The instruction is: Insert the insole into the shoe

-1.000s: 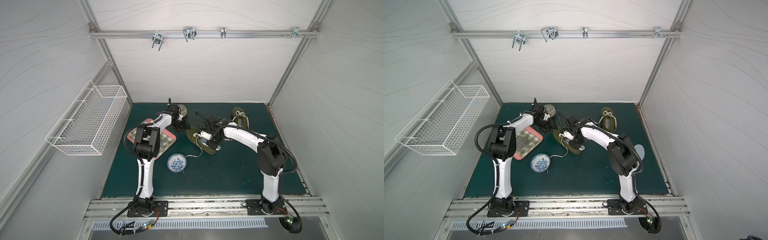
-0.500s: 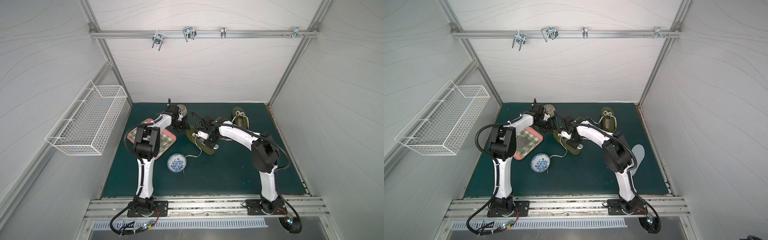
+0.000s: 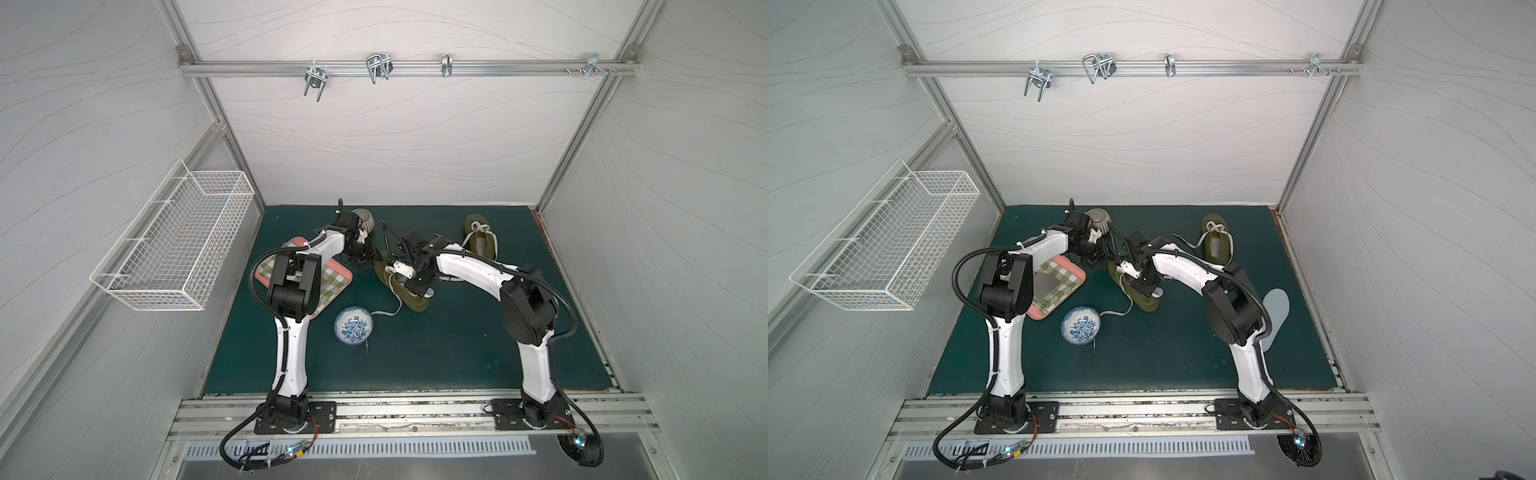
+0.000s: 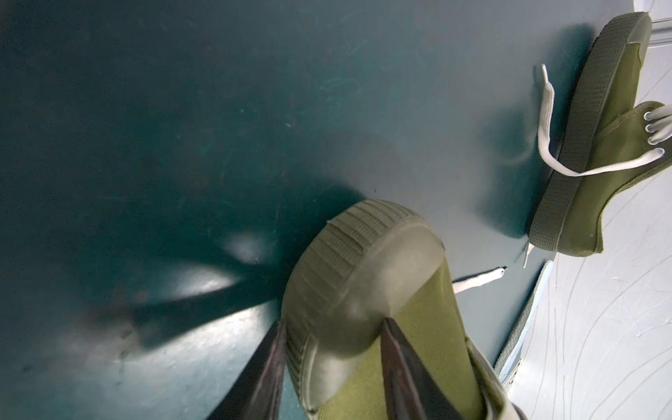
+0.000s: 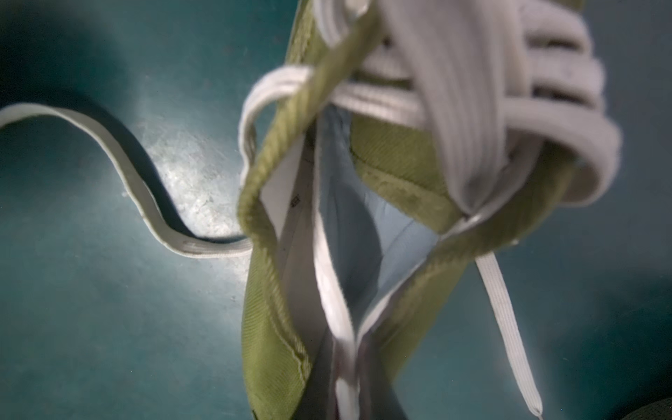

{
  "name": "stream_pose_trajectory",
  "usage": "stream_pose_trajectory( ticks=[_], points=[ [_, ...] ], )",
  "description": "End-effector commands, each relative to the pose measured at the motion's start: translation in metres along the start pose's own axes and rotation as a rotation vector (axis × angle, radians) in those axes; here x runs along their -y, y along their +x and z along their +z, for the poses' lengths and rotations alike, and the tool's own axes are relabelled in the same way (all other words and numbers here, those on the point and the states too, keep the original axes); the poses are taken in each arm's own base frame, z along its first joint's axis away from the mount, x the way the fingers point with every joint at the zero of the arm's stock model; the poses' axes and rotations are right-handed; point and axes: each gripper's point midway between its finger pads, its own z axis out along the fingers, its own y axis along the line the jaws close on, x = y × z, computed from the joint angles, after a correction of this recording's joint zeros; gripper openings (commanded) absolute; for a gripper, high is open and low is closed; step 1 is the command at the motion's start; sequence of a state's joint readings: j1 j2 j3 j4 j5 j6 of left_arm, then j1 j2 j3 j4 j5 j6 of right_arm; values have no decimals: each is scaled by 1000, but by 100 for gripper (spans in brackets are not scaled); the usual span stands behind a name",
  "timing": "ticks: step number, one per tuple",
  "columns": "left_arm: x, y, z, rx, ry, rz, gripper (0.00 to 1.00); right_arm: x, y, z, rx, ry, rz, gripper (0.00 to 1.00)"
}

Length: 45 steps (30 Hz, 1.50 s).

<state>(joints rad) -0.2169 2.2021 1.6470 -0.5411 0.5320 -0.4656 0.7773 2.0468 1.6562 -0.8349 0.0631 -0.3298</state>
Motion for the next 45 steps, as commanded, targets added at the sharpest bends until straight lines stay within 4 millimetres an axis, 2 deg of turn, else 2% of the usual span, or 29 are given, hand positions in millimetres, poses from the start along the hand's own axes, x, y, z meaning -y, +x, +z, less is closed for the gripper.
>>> stream_pose_trajectory(
  ticks=[1,4,8,13,17,22,26,29,33,35,40,45],
  points=[
    [9,14,5,-41,35,-4,43,-4,-27,-8,88,7,4,0],
    [9,13,4,-35,32,-6,43,-7,-25,-13,79,9,64,0],
    [9,14,5,-38,37,-9,43,-10,-30,-9,107,-3,122,0],
    [9,15,4,-36,39,-12,42,-8,-23,-12,55,7,247,0],
    [10,16,5,-36,47,-17,42,-4,-29,-4,86,11,278,0],
    [11,18,6,-40,54,-21,41,-8,-36,9,64,0,300,0],
    [11,18,6,-41,57,-22,41,-8,-37,27,47,-8,302,0],
    [11,18,6,-39,56,-20,41,-11,-28,29,40,8,263,0],
    [12,18,6,-40,55,-19,41,-9,-24,26,65,34,220,0],
    [11,18,6,-41,57,-22,41,-8,-22,26,44,36,205,4],
    [11,18,5,-37,49,-20,42,-18,-13,2,23,43,200,31],
    [10,17,4,-32,49,-23,42,-23,-2,-21,32,37,239,47]
  ],
)
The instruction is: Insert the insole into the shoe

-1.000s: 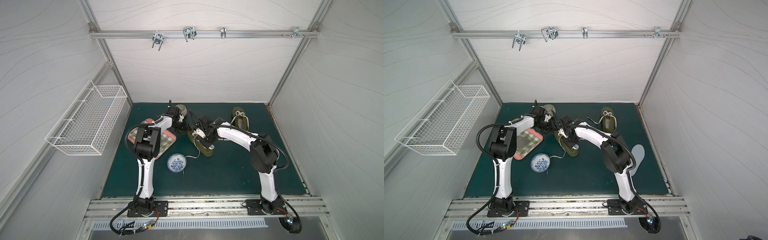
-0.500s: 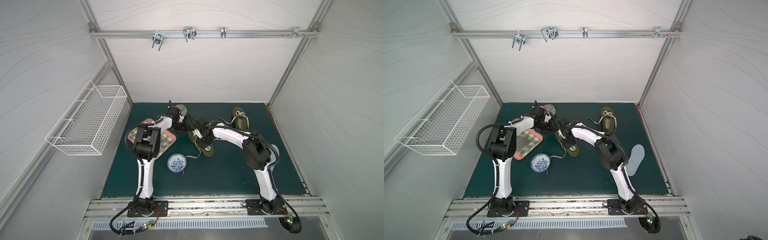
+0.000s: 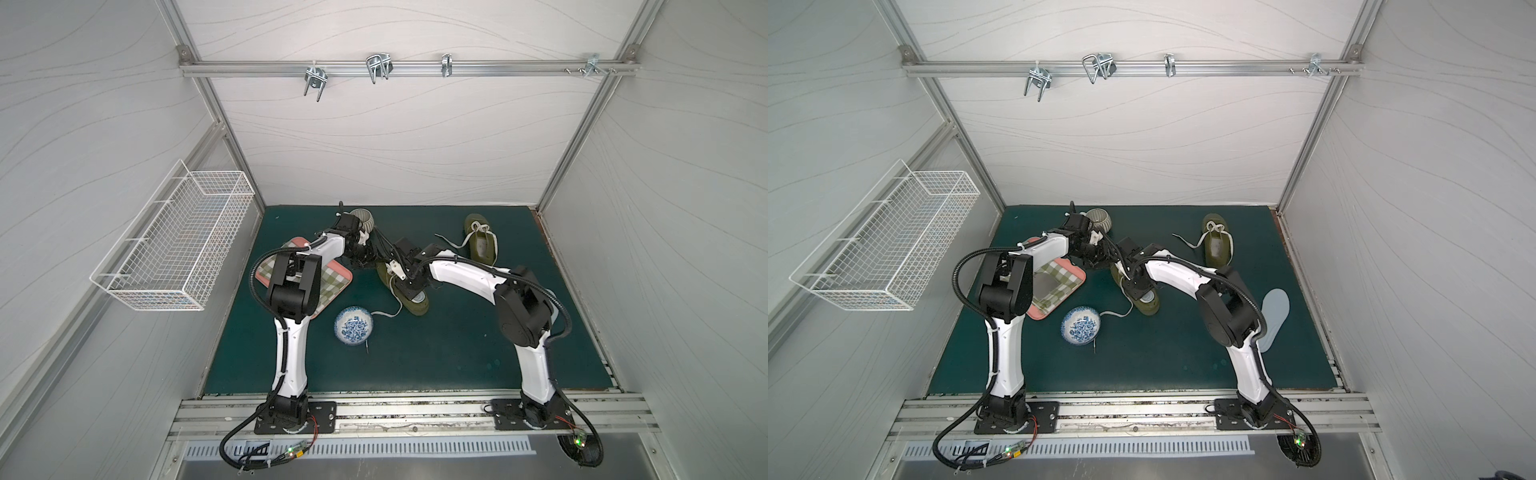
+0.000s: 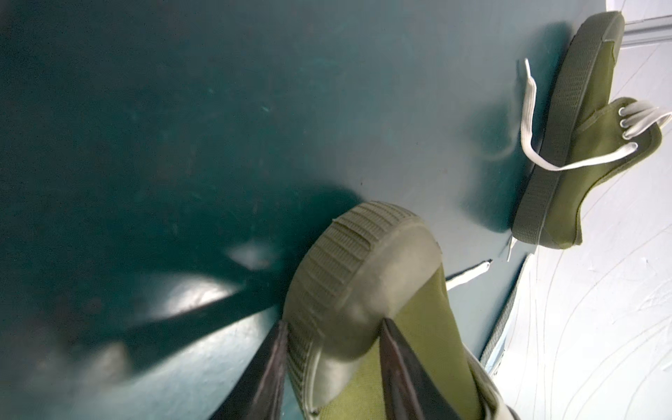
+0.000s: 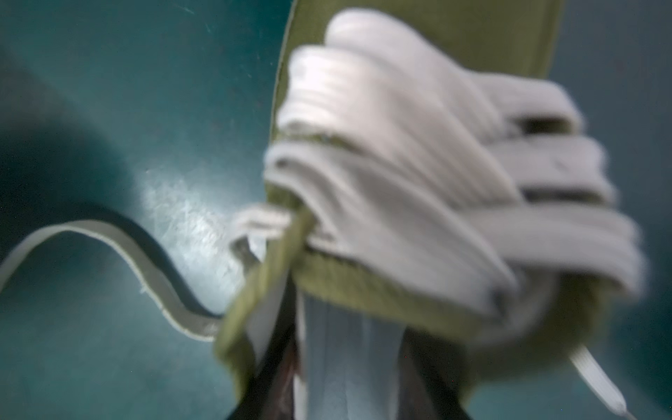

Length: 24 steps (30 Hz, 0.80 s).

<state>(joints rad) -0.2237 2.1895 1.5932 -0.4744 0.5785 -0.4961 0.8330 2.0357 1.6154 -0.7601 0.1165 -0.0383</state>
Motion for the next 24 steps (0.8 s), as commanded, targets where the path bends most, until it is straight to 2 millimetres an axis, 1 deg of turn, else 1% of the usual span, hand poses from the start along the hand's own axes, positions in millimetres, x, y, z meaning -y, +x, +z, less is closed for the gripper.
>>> stream_pose_trajectory(
  ticks=[1,3,6,11,15,18,23,24],
  points=[
    [4,10,-1,-24,-4,-13,42,-6,11,-31,-9,-10,5,51],
    [4,9,-1,-24,-4,-13,42,-7,13,-38,-5,-14,12,57],
    [5,10,-1,-24,-4,-13,42,-10,17,-44,-1,-30,19,61],
    [5,9,-1,-23,-3,-13,42,-12,30,-42,-42,-40,26,65],
    [5,9,-1,-24,-3,-13,42,-14,39,-44,-69,-54,41,71],
    [4,10,0,-26,-3,-14,42,-12,43,-46,-75,-40,47,71],
    [4,9,-1,-24,-2,-14,42,-10,47,-50,-76,-7,35,64],
    [4,9,-1,-25,-3,-13,42,-9,49,-50,-82,3,32,64]
  ],
)
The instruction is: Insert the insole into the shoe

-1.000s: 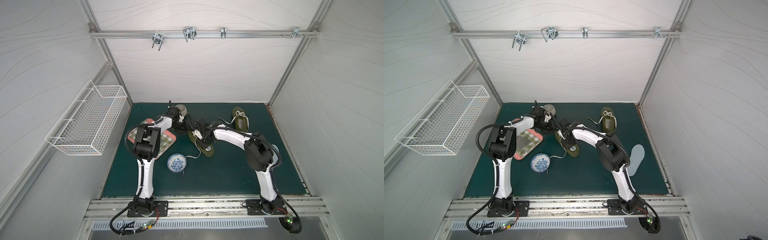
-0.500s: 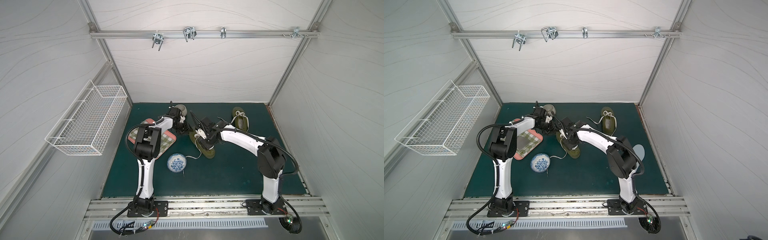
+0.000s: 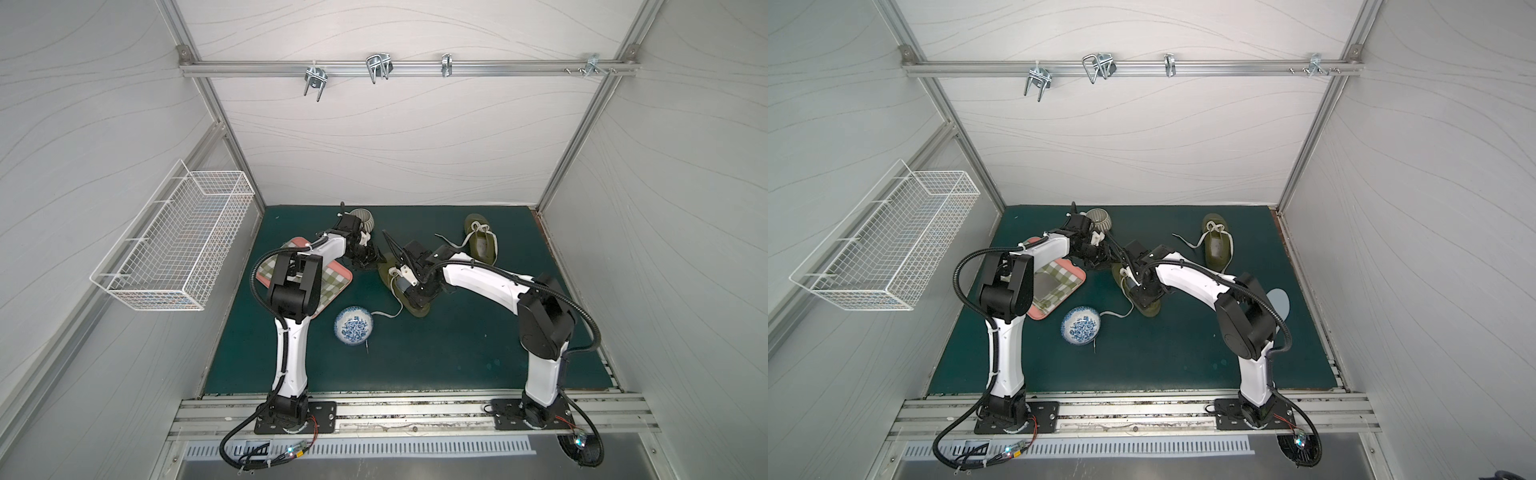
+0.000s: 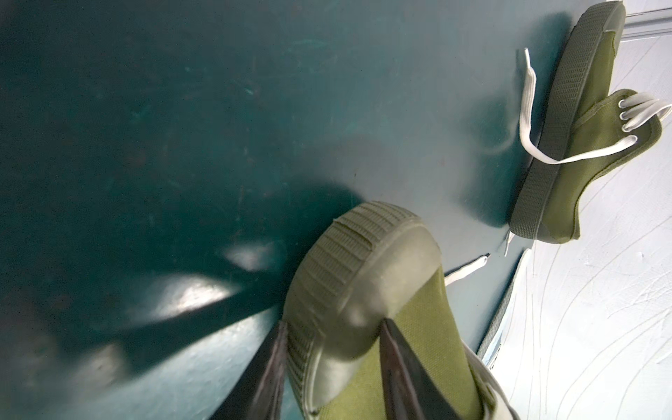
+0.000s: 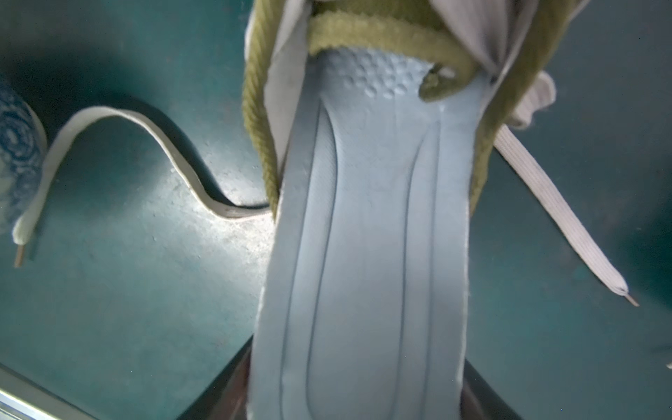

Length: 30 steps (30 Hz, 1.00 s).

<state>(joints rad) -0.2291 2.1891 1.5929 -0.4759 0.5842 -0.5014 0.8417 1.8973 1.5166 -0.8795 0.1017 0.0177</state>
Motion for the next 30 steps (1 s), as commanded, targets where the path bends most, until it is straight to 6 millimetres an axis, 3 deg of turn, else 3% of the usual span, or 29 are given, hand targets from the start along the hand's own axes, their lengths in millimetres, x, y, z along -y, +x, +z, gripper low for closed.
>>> stream_pose_trajectory(
  ticks=[1,6,23,27,30],
  points=[
    [2,7,-2,-16,-7,-11,42,-2,8,-16,-7,27,-16,64],
    [2,7,-2,-16,-8,-11,42,-5,8,-18,-20,65,-54,70],
    [2,8,-2,-19,-5,-13,42,-3,-1,-12,-41,112,-128,77],
    [2,8,-3,-17,-4,-11,42,-3,-1,-9,-47,101,-127,69],
    [2,8,-2,-19,-5,-12,42,-4,0,-8,-50,94,-124,52]
  ],
)
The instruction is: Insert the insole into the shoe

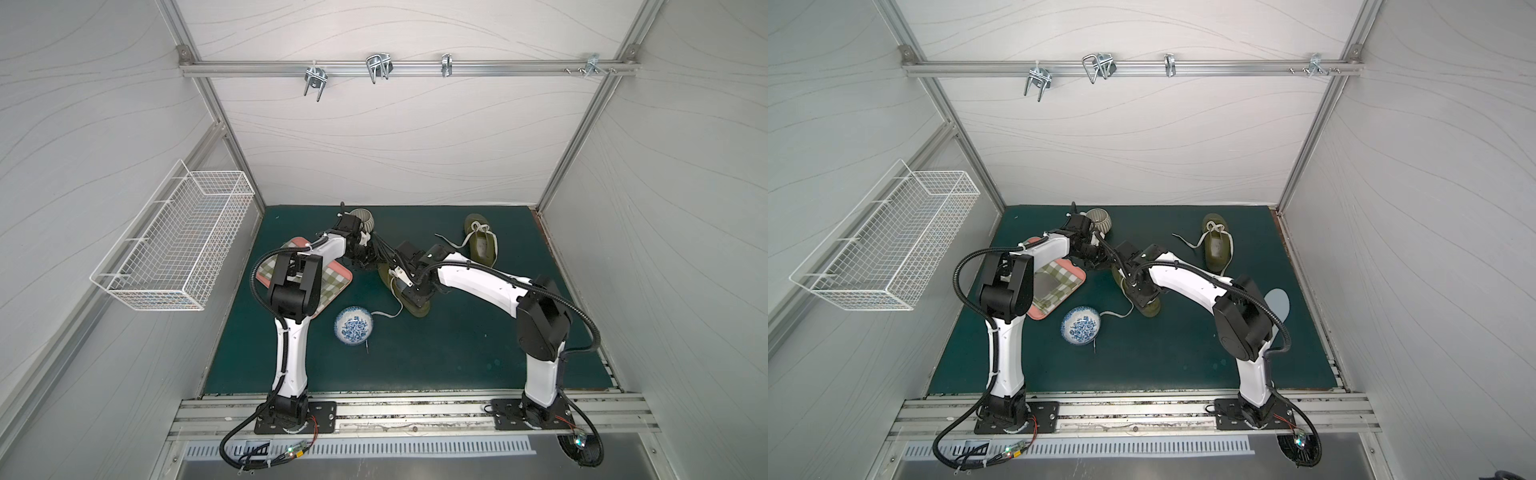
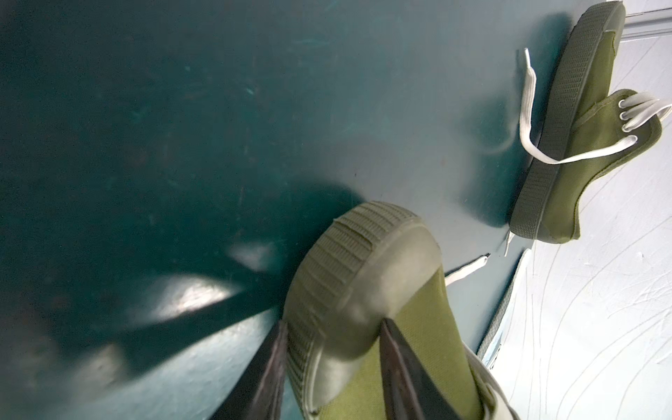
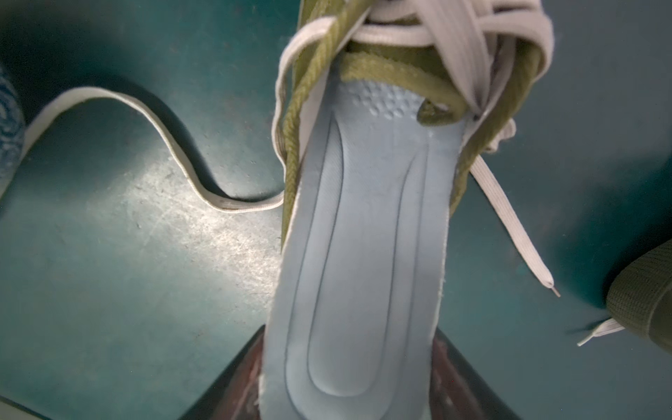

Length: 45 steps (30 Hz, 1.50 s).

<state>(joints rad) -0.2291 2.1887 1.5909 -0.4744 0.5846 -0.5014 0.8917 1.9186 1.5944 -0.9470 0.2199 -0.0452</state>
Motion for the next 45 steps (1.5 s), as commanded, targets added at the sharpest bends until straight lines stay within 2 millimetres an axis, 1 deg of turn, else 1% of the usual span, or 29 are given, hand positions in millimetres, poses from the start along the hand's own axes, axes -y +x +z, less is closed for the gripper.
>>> stream_pose_trajectory(
  ticks=[1,3,9,13,15,20,21,24,25,27,30,34,36,38,39,42,45],
  points=[
    [2,8,-2,-18,-5,-11,42,-5,6,2,-35,-17,-14,48],
    [2,8,-2,-21,-2,-12,41,-6,5,4,-28,-18,-14,39],
    [2,8,-1,-23,-2,-14,41,-6,3,13,-23,-52,1,21],
    [2,8,-1,-23,0,-13,41,-5,-4,16,3,-81,17,11],
    [2,8,0,-24,1,-15,41,-4,-7,16,10,-90,21,8],
    [2,8,-1,-23,0,-11,41,-1,-6,9,14,-77,6,11],
    [3,8,0,-24,1,-12,41,0,-4,10,10,-73,2,13],
    [2,8,0,-25,2,-15,41,3,4,16,-32,-59,-4,26],
    [2,9,1,-26,2,-16,41,3,5,17,-37,-59,-7,28],
    [2,8,0,-24,1,-15,40,3,6,15,-33,-43,-15,28],
    [2,8,0,-25,1,-14,40,5,9,12,-34,-11,-36,26],
    [2,8,0,-26,2,-14,40,2,17,11,-67,-1,-64,29],
    [2,8,0,-26,1,-16,40,0,19,7,-66,8,-75,33],
    [2,8,1,-27,2,-16,40,0,20,4,-61,19,-87,41],
    [2,8,0,-26,2,-16,40,-1,22,3,-62,24,-93,43],
    [2,8,1,-25,2,-15,40,0,25,4,-68,28,-101,42],
    [2,8,0,-25,3,-15,40,0,26,7,-61,37,-109,34]
  ],
)
